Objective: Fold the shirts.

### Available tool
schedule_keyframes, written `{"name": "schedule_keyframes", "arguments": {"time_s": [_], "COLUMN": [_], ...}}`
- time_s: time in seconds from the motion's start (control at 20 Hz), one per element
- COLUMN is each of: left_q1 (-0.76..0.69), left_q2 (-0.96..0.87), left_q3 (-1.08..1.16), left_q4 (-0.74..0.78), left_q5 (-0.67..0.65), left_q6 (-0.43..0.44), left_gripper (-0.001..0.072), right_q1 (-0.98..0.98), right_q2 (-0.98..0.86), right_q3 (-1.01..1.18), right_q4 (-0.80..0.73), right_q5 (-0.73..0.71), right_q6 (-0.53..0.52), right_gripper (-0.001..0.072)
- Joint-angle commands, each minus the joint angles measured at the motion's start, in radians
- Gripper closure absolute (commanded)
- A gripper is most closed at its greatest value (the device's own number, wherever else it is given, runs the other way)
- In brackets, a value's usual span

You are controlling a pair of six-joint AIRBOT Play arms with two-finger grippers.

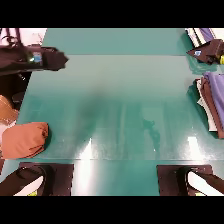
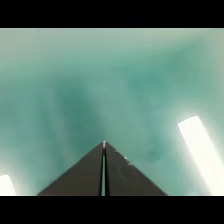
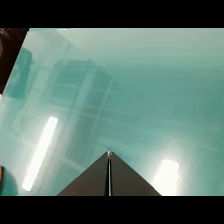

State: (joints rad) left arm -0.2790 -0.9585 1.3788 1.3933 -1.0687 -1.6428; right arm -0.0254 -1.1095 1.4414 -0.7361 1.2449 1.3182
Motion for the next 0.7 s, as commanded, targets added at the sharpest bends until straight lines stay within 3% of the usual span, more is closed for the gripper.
{"name": "schedule_keyframes", "arguments": {"time_s": [0.0,0.15,0.25,0.3,0.65], "left_q1": [0.068,0.157,0.208,0.226,0.280], "left_q2": [0.102,0.196,0.224,0.224,0.224], "left_q3": [-0.034,-0.159,-0.289,-0.366,-0.874], "left_q4": [0.313,0.486,0.487,0.487,0.484], "left_q5": [-0.299,-0.425,-0.442,-0.430,-0.187], "left_q6": [0.000,-0.002,-0.007,-0.010,-0.093], "left_gripper": [0.0680,0.0654,0.0099,0.0052,0.0050], "right_q1": [0.001,0.001,0.001,0.001,0.001], "right_q2": [0.000,0.000,0.000,0.000,0.000], "right_q3": [0.001,0.001,0.001,0.001,0.000], "right_q4": [-0.001,-0.001,-0.001,-0.001,0.000], "right_q5": [0.004,0.003,0.003,0.003,0.011], "right_q6": [0.000,0.000,0.000,0.000,0.000], "right_gripper": [0.0696,0.0696,0.0696,0.0696,0.0696]}}
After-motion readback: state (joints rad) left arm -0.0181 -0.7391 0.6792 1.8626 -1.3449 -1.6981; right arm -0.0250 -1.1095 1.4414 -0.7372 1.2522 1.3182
